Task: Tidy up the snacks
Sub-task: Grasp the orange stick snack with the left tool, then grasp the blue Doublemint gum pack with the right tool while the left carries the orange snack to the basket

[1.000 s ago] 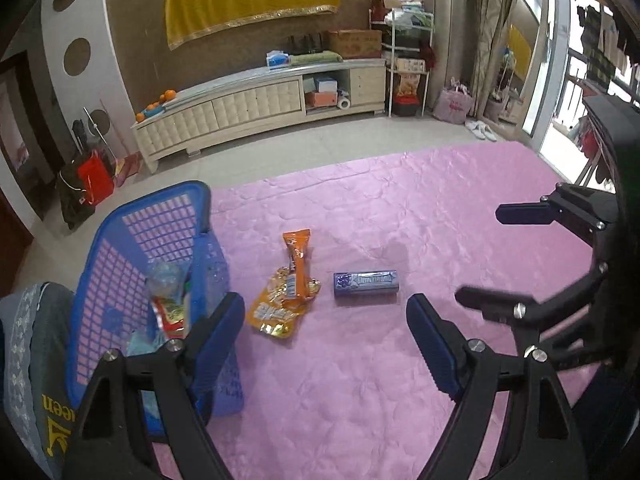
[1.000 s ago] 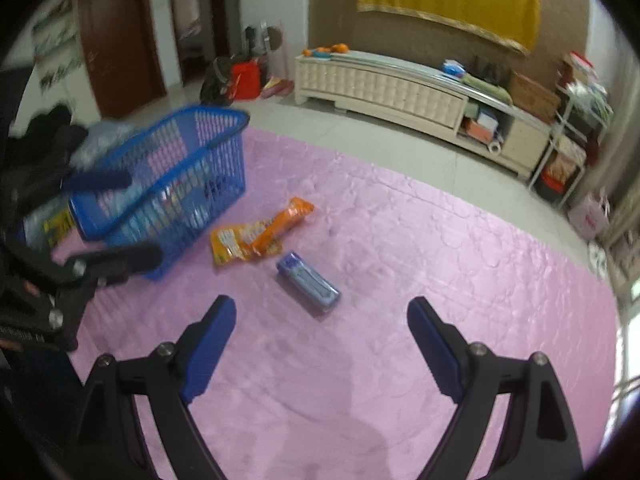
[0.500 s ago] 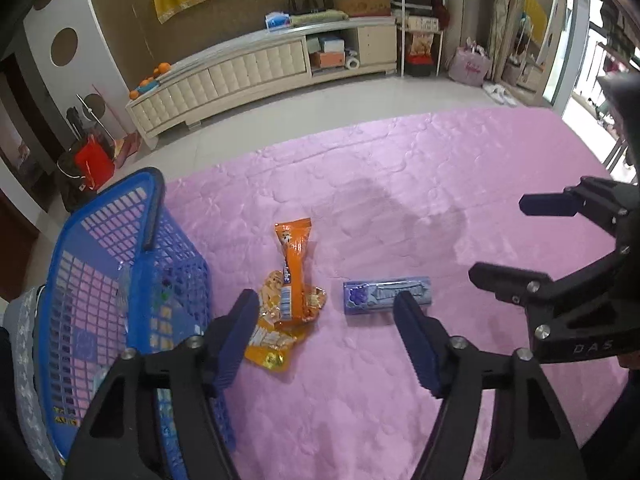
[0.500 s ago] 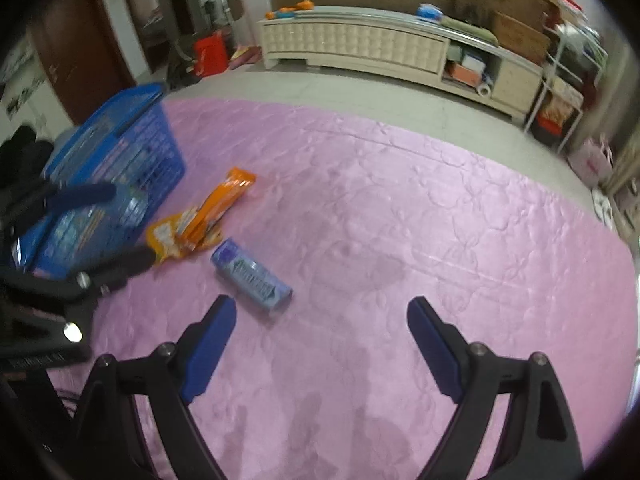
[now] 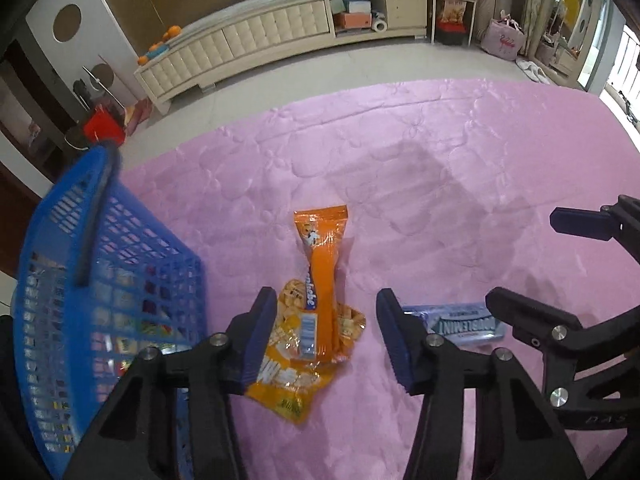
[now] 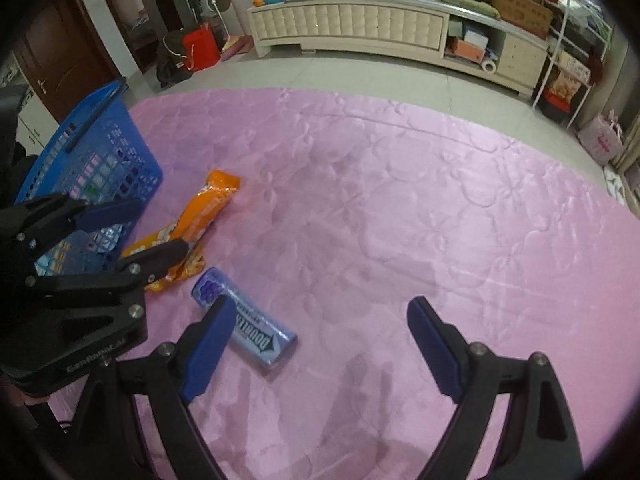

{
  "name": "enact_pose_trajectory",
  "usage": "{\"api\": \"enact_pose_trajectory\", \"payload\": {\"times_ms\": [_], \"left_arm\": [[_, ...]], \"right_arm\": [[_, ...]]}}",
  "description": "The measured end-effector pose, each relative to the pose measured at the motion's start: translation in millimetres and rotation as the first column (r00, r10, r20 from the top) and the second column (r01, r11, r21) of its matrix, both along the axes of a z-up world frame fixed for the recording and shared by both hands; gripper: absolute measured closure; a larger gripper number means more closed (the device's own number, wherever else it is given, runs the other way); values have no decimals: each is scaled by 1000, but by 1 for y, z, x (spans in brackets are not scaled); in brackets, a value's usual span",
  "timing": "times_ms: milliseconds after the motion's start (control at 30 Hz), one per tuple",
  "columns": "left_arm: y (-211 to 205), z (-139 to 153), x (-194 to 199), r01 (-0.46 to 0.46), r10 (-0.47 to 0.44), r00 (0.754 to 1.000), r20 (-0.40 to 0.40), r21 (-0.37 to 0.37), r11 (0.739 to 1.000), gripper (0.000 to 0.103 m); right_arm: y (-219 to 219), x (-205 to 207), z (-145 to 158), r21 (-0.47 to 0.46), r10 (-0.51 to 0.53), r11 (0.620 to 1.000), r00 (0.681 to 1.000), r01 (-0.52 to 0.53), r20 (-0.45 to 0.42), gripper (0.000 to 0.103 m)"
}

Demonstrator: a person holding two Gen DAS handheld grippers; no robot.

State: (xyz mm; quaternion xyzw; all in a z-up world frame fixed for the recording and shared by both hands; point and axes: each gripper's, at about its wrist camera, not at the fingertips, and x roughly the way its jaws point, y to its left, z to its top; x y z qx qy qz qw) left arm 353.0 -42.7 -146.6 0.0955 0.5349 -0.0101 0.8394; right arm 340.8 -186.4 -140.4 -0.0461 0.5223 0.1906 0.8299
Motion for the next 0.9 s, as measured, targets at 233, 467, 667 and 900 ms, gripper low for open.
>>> {"api": "enact_pose_trajectory", "payload": {"times_ms": [233, 467, 667, 900], "left_arm": [[5, -19, 14, -27, 25, 998, -63, -20, 999, 72], [8, -27, 18, -55, 52, 992, -111, -27, 998, 85], [3, -18, 9, -24, 21, 996, -83, -32, 999, 90], [7, 31, -23, -2, 7, 998, 68, -67, 998, 90]], "right_arm": [[6, 10, -8, -2, 23, 1000, 1000, -23, -20, 13], [12, 15, -8, -7, 47, 999, 999, -47, -24, 13], [13, 14, -9, 21, 53, 998, 997, -52, -54, 18], [17, -1, 9, 0, 97, 995, 995, -97, -30, 20]]}}
